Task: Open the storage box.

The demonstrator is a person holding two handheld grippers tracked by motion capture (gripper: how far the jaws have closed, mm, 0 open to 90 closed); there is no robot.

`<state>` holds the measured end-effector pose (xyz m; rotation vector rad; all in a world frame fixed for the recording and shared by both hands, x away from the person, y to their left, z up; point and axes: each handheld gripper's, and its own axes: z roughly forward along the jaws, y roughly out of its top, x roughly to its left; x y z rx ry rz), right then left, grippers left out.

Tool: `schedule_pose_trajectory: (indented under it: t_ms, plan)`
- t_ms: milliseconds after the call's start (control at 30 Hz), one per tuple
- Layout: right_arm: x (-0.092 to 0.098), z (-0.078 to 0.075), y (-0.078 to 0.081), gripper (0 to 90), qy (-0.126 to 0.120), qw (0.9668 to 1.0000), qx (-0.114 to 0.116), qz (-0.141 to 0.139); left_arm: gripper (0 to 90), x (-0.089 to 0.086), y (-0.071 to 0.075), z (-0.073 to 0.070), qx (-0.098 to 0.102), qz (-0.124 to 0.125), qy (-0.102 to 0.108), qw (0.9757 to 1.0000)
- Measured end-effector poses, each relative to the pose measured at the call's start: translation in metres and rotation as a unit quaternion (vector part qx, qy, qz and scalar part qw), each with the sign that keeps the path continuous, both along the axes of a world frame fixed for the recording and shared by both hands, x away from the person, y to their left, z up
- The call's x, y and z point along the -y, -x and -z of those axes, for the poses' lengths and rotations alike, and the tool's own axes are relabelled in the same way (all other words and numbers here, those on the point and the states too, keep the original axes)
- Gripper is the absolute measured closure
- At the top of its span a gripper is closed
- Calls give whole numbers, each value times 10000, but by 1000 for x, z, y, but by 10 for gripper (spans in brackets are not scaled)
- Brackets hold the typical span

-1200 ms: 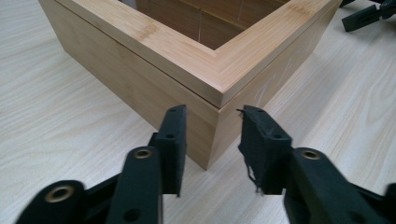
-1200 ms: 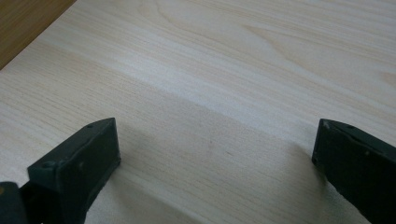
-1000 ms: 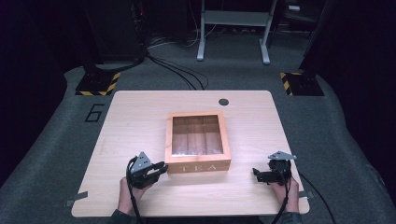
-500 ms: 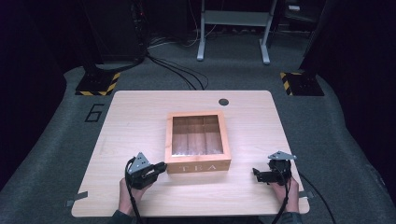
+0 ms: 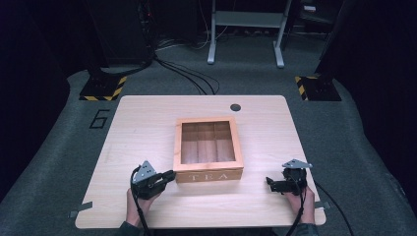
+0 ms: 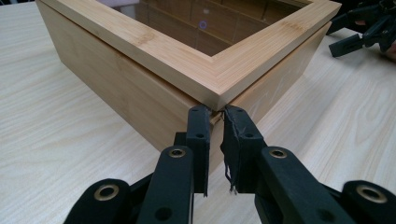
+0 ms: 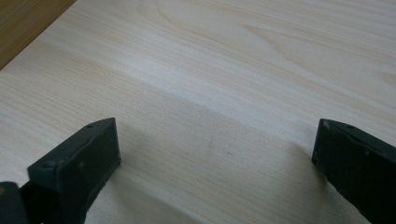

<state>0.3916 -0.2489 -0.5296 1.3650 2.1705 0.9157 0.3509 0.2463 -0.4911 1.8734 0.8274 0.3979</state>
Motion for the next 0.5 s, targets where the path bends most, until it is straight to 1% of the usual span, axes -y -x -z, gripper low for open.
schedule_pose_trajectory:
  t_ms: [67, 100, 167, 333, 433, 467, 500]
  plan:
    - [0, 0, 0, 3, -1, 10000, 0, 0, 800, 0, 0, -1, 35, -9, 32, 10000]
    - [0, 0, 0, 3, -1, 10000, 0, -1, 800, 0, 0, -1, 73, -5, 5, 10000]
    - [0, 0, 0, 3, 0, 10000, 1, -1, 801, 1, 0, -2, 72, -28, 51, 10000]
    - [0, 0, 0, 3, 0, 10000, 0, -2, 802, 2, 0, -4, 157, -68, 152, 9997]
    - [0, 0, 0, 3, -1, 10000, 1, -1, 806, 2, -1, -5, 197, -69, 153, 9997]
    - [0, 0, 0, 3, -1, 10000, 1, -1, 806, 3, -1, -5, 231, -98, 200, 9995]
    - [0, 0, 0, 3, 0, 10000, 0, -3, 806, 3, -1, -6, 228, -84, 205, 9995]
